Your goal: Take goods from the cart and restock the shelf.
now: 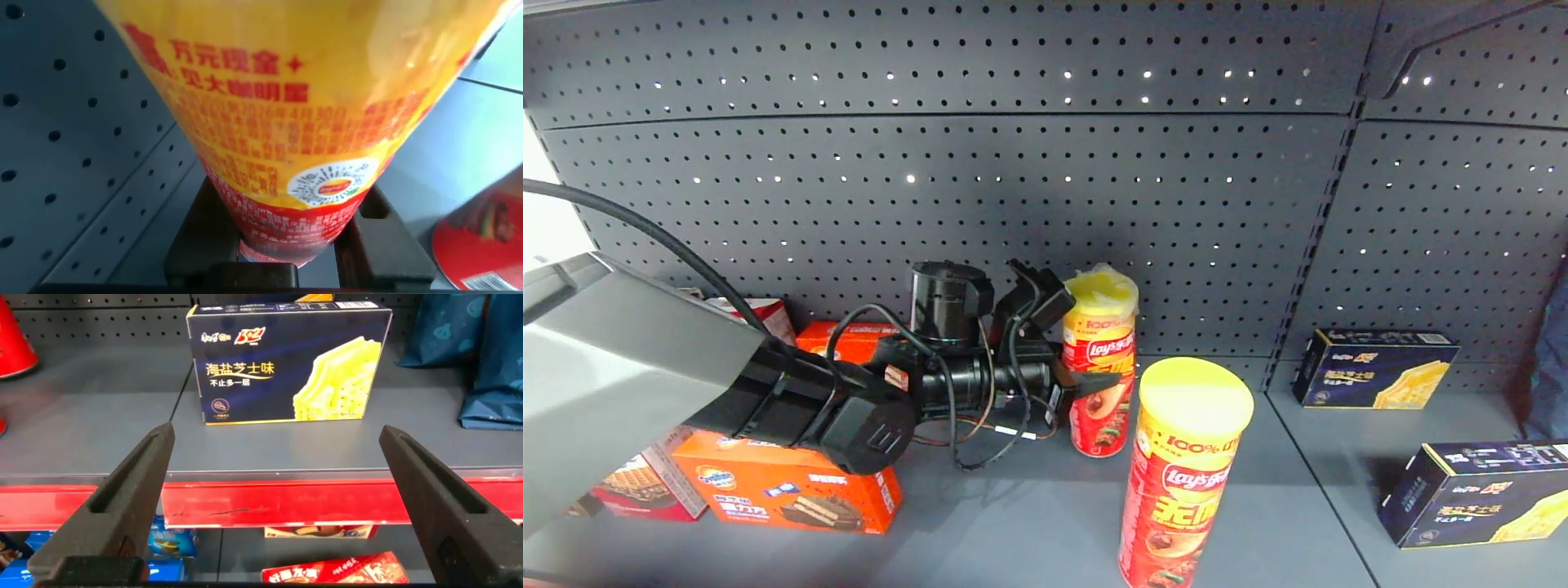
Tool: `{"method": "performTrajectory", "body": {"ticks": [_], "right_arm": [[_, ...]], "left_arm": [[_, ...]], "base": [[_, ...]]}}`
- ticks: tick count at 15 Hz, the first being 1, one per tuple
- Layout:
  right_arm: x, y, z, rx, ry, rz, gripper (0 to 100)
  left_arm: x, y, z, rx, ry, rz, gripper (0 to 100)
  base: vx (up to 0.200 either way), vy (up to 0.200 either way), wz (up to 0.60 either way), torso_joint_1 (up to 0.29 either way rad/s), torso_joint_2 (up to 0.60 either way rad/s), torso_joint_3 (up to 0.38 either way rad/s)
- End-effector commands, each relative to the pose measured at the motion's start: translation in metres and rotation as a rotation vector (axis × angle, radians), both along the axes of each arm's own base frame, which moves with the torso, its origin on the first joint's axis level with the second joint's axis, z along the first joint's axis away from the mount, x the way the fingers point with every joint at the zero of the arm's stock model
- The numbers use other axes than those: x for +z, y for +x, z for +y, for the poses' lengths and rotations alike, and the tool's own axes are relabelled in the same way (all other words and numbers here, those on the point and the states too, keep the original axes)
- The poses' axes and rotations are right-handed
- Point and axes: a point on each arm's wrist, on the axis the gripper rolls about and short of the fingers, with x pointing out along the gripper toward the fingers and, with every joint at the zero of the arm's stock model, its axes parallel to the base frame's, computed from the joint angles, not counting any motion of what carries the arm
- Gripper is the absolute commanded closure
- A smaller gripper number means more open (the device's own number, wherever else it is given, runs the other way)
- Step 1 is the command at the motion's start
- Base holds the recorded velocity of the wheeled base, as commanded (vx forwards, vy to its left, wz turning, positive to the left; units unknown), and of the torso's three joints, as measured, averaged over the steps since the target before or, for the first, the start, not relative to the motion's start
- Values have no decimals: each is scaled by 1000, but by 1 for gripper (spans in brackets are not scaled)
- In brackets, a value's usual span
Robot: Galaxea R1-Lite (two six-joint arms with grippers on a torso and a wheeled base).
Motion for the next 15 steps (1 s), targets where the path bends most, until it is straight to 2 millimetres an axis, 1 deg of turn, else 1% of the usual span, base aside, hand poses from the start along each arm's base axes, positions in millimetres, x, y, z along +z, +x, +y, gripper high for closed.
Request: {"method": "performTrajectory", "body": {"ticks": [1,2,5,10,15], "right_arm": [[0,0,0,0,0,3,0],[0,0,0,0,0,3,0],[0,0,0,0,0,3,0],[0,0,0,-1,0,3,0],[0,0,0,0,0,3,0]], "left_arm": [[-2,5,-3,0,-3,-2,100],[-5,9,-7,-5,-2,-2,100],[-8,13,-15,-15,-5,-6,100],[-11,17,-18,-17,-5,-4,100],[-15,16,-17,-17,3,6,100]], "base": [[0,0,0,0,0,0],[0,0,0,0,0,0],[0,0,0,0,0,0],[0,0,0,0,0,0],[0,0,0,0,0,0]]}}
